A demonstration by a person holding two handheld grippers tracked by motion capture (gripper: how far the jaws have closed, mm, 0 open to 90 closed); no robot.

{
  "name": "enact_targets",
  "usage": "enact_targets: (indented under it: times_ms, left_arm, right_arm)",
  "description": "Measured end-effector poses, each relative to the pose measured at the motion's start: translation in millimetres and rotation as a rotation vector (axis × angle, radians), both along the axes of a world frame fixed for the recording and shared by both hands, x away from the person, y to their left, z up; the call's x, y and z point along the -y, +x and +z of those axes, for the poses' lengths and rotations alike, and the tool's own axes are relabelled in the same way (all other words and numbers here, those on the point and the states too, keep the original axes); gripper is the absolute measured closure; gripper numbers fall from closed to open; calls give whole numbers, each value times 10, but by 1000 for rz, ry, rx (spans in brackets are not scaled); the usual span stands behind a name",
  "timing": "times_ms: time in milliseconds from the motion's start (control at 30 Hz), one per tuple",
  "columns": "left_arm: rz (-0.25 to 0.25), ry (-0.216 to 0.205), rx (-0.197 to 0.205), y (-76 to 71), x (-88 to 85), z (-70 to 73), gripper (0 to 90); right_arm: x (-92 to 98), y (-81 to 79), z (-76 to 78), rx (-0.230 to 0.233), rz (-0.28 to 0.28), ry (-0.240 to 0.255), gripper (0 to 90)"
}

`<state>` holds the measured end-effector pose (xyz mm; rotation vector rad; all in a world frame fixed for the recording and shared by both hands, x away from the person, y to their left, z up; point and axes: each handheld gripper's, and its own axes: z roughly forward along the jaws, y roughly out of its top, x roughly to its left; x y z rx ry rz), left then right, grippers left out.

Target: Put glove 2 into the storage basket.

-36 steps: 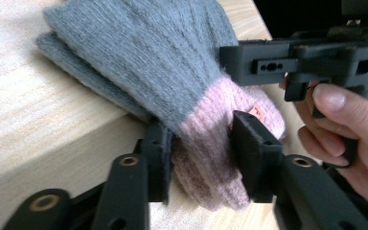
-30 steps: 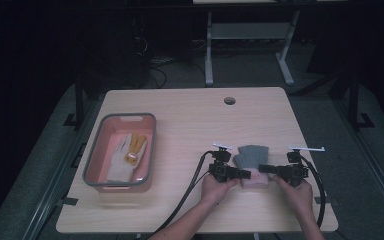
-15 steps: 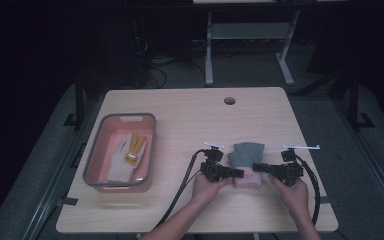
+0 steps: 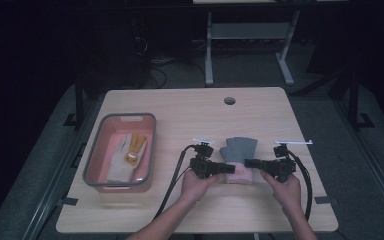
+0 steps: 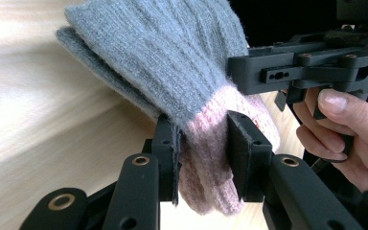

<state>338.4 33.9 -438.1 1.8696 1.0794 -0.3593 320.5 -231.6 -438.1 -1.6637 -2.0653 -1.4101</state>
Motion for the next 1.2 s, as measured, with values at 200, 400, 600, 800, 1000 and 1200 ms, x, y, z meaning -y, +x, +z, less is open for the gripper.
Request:
enact_targets:
  times_ms: [200,400,600,800,1000,1200]
  left_arm:
    - [1,-15,16,6,-132,97,672]
    - [15,-20,34,7,-238,153,672]
    - [20,-25,42,20,-345,209,673]
    - [13,-16,49,27,-438,263,673]
    - [14,-18,54,31,-513,307,673]
    - [19,-27,65,27,-582,372,673]
  right_arm:
    - [-92,32,108,12,20,23,747]
    - [-204,88,194,17,29,24,748]
    - [-303,130,275,26,46,25,748]
    - [-366,159,311,25,60,48,748]
    - [-433,191,343,19,79,52,748]
    - [-489,216,422,26,92,57,748]
